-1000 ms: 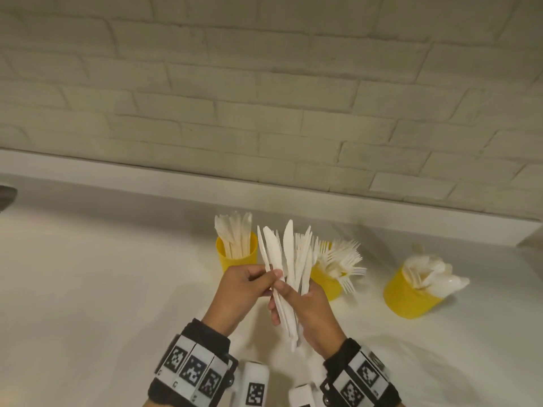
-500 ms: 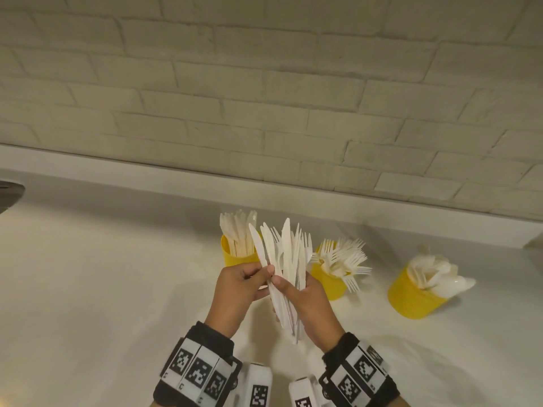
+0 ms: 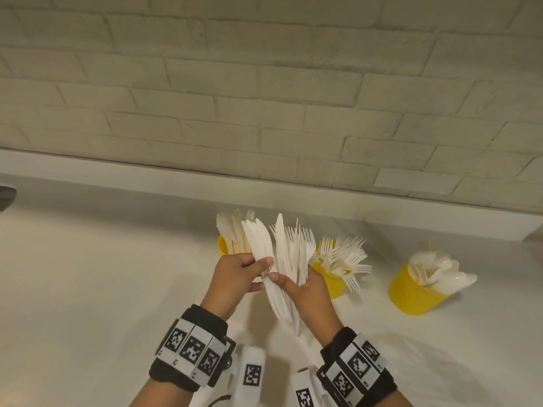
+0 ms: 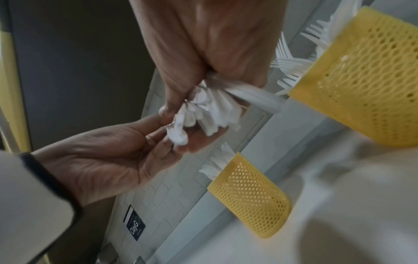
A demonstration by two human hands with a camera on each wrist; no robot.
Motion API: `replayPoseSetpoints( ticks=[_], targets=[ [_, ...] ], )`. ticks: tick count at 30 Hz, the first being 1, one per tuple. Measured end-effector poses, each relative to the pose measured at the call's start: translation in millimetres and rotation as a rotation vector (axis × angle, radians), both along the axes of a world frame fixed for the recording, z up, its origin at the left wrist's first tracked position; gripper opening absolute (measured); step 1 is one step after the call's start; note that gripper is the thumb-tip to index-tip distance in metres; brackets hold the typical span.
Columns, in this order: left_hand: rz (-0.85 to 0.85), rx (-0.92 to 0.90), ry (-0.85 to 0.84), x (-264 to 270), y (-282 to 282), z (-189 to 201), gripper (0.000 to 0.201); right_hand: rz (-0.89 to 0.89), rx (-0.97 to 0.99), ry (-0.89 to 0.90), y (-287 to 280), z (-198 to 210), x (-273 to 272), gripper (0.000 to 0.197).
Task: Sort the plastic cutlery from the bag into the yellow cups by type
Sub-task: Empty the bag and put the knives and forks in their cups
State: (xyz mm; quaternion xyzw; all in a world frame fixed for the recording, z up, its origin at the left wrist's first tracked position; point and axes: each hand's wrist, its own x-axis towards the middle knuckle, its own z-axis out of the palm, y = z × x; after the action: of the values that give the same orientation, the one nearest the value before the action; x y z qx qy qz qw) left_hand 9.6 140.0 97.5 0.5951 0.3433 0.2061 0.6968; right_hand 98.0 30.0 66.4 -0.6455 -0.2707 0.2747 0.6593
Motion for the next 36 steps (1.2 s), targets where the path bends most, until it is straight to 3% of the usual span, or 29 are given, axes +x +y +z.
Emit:
replayPoseSetpoints(
  ticks=[5,9,12,15,17,19,21,22,23,25,28,31,33,36],
  targets=[
    [0.222,0.092,-0.095,4,29,14,0.007,-0.116,-0.013,0.212,1,-3,1,0.018],
    [0.401,0.391,-0.052,8,71,17,0.013,-0.135,-0.03,0.215,-4,-3,6,0.02],
    [0.315,0.488,0.152,22,77,5,0.016,-0.108,-0.027,0.216,-4,-1,6,0.02],
    [0.215,0.419,0.268,27,77,-10,0.046,-0.086,-0.017,0.234,-4,2,6,0.017],
    [0.239,0.499,0.305,23,75,-10,0.057,-0.084,-0.007,0.234,-6,5,8,0.016],
    [0.286,0.678,0.284,18,64,-2,0.052,-0.088,-0.005,0.222,-9,5,10,0.018],
    [0.264,0.726,0.151,14,38,11,0.025,-0.097,-0.008,0.204,-9,3,11,0.02],
    [0.212,0.707,0.101,13,23,15,0.009,-0.096,-0.003,0.191,-10,3,11,0.019],
    [0.153,0.671,0.083,14,9,17,0.007,-0.087,-0.001,0.173,-9,3,11,0.019],
    [0.058,0.571,0.083,16,-14,13,0.014,-0.049,-0.004,0.134,-8,4,7,0.017],
    [0.02,0.437,0.072,20,-26,3,0.015,0.004,0.005,0.135,-6,4,1,0.033],
    [0.015,0.313,0.037,19,-22,6,0.01,0.039,0.004,0.127,-8,3,0,0.021],
    [0.055,0.23,-0.023,15,-13,15,0.005,0.086,0.021,0.154,-11,-1,1,0.019],
    [0.26,0.149,-0.177,6,14,33,0.005,0.126,0.047,0.238,-14,-5,2,0.019]
  ],
)
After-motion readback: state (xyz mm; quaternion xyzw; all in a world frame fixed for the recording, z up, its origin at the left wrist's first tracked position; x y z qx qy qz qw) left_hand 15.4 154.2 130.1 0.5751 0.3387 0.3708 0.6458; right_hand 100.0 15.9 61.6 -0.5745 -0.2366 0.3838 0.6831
